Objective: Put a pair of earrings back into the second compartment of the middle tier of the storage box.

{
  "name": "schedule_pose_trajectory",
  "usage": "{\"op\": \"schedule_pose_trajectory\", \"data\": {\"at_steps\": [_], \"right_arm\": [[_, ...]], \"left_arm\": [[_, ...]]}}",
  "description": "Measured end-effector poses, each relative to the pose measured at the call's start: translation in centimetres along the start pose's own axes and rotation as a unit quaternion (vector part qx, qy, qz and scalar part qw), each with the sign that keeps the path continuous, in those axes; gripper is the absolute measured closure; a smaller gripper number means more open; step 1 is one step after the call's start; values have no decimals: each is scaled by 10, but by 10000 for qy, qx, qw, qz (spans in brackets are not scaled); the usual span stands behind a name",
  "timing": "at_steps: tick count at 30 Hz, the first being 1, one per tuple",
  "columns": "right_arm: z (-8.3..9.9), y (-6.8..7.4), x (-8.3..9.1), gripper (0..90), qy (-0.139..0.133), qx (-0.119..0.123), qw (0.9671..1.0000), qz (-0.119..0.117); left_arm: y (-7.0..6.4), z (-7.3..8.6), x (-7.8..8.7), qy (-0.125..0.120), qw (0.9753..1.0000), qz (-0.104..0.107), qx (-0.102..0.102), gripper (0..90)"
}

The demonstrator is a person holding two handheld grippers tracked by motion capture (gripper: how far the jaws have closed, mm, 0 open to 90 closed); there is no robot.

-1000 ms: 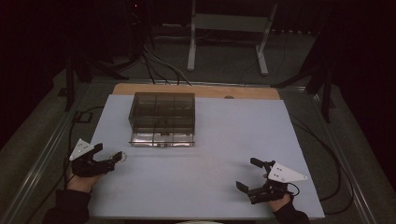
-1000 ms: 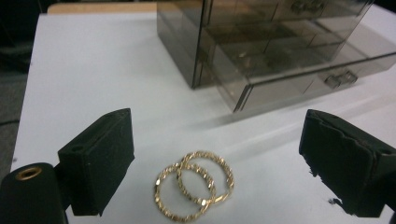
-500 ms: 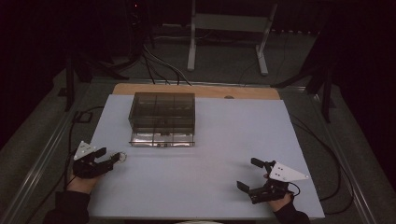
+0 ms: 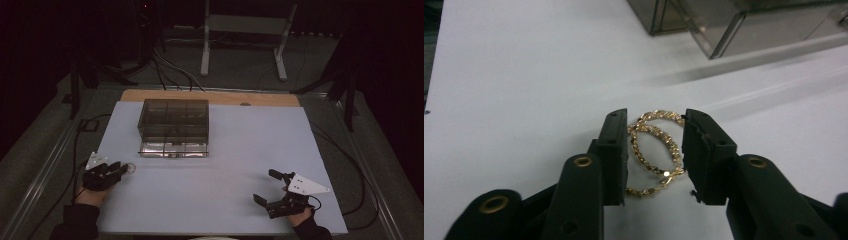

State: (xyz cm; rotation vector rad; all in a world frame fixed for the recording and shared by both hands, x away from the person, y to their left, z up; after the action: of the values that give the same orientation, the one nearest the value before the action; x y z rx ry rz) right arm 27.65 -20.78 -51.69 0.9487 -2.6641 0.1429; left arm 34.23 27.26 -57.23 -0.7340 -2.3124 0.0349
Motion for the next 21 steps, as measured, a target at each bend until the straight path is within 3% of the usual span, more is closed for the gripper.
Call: {"op": "schedule_pose_trajectory", "data": {"at_steps": [3,12,21], "right_arm": [[0,0,0,0,-1,-13,10000,2],[1,0,-1,0,31,15,10000,21],[1,0,-2,0,64,36,10000,49]], "left_arm": [[1,2,-3,53,9999,87,93,676],[0,3,-8,242,9997,17,-24,782],[4,1,-9,313,9993,-81,180,881]]}}
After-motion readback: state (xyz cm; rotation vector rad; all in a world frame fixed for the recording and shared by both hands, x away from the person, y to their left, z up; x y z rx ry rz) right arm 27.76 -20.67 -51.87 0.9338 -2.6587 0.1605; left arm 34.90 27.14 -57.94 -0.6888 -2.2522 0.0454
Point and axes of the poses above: each handheld gripper's, and its own axes: x roughly backward along the jaws, z roughly out of its underside, y roughly to its left, the point moved 8 cm from there along -x, roughly forward along the jaws, and after that the axes turned 14 degrees about z, right-handed, at the moved point
